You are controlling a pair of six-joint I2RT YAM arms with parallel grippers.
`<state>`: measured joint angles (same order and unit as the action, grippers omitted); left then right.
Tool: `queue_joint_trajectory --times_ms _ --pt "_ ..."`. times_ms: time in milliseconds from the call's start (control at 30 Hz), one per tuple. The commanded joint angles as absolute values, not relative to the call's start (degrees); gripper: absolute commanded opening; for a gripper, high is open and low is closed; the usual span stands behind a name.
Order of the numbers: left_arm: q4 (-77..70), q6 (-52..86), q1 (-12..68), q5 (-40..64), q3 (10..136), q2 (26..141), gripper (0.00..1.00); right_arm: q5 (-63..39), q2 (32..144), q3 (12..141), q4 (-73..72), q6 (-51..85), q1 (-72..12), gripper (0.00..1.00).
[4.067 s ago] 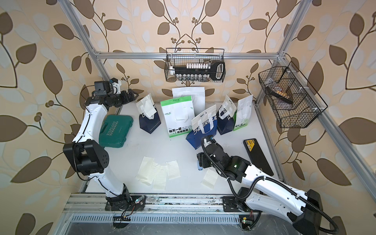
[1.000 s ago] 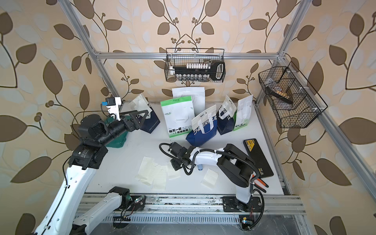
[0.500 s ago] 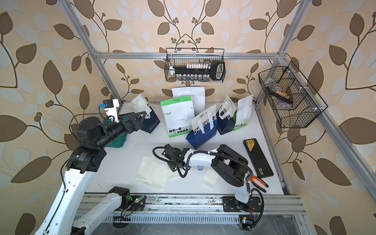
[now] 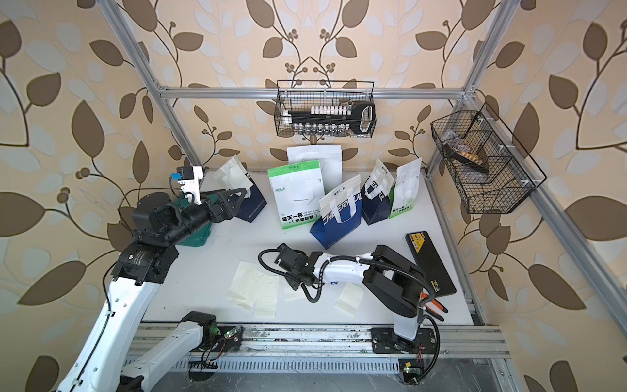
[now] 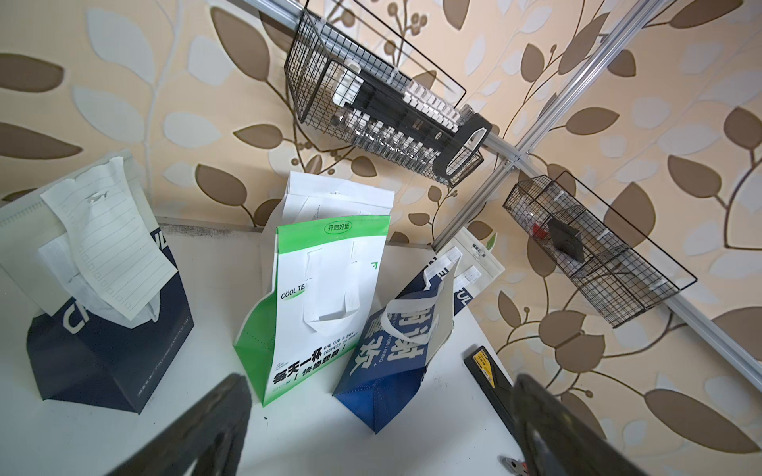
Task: Staple the receipts to the bags
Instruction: Pick up the receipt from the center of the board.
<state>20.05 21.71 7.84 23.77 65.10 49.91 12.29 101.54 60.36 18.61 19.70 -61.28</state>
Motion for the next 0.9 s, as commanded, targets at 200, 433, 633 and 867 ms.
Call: queue_joint_trajectory --times_ms 200,433,633,867 --pt "23.3 9.5 7.9 30.4 78.4 67.1 0.99 14.0 73.9 54.2 22.5 17.5 -61.5 0.0" --pt "27.3 2.5 8.1 29.0 95.4 88.0 0.96 12.9 62.7 52.0 27.3 18.8 -60.2 0.0" --pt "30.6 -0.2 8.3 31.1 108.6 101.7 0.96 13.5 58.3 51.2 29.6 19.6 -60.1 0.0" --pt "36.6 -3.5 9.6 31.6 119.0 112.1 0.89 15.2 55.7 51.9 32.2 18.8 -59.3 0.0"
